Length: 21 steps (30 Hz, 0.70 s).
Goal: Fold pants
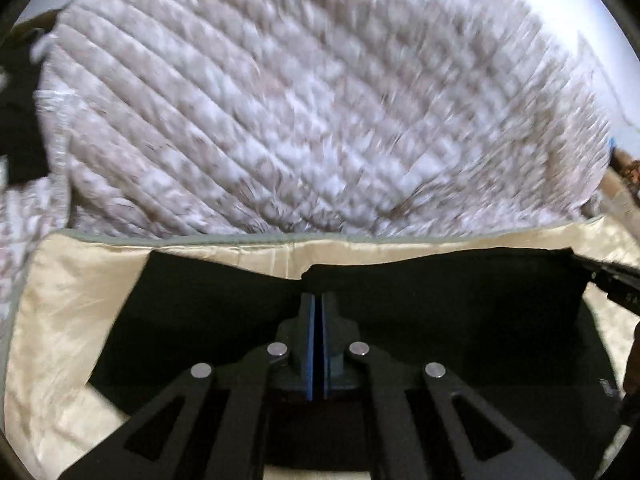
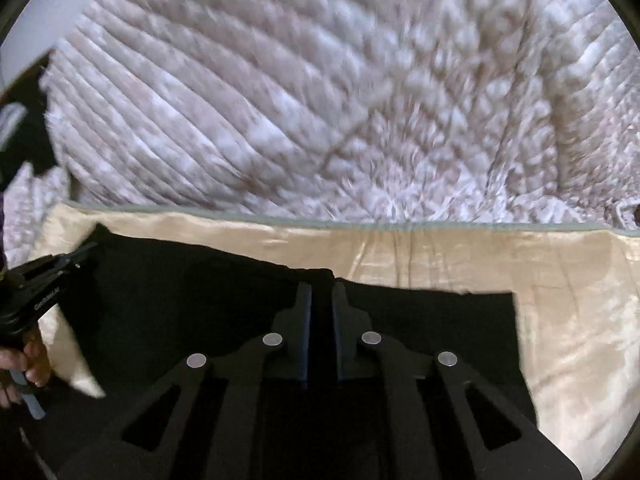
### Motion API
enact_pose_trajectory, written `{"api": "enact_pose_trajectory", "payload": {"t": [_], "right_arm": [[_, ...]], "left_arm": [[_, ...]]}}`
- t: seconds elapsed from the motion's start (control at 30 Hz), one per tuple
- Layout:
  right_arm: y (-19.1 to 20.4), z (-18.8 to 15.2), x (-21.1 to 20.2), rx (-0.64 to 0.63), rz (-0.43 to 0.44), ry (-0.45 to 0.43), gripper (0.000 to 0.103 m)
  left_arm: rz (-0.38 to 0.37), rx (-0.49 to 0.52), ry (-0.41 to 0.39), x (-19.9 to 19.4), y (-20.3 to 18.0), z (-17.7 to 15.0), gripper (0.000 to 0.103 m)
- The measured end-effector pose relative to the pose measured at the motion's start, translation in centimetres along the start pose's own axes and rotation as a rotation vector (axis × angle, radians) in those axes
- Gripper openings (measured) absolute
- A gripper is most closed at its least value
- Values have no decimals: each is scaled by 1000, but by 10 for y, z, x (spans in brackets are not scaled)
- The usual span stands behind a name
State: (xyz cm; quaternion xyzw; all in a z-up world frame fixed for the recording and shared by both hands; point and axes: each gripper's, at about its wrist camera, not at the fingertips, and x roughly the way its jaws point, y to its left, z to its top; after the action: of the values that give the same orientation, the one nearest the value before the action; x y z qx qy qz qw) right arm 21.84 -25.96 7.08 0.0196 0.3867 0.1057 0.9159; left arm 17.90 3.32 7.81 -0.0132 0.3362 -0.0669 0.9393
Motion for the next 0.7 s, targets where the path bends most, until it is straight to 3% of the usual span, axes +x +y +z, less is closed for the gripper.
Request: {"api": "enact_pose_trajectory", "payload": {"t": [0.2, 0.37, 0.57, 0.63, 0.67, 0.7], "right_arm": [[15, -50, -96, 53, 80, -96, 6], [27, -120, -149, 101, 102, -89, 6], [16, -204, -139, 243, 91, 78, 6], [10, -221, -126, 298, 101, 158, 9], [8, -224, -127, 315, 113, 155, 11], [7, -225, -130, 322, 120, 145, 22]], "left_arm": [[-60, -84, -74, -90, 4, -46, 4], [-85, -107, -36, -128, -4, -114, 4], [-89, -97, 170, -113, -12, -181, 4], [-78, -85, 182, -118, -13, -188, 5], [-72, -80, 174, -122, -13, -188, 5], [-73, -81, 168, -126, -13, -187, 5]]}}
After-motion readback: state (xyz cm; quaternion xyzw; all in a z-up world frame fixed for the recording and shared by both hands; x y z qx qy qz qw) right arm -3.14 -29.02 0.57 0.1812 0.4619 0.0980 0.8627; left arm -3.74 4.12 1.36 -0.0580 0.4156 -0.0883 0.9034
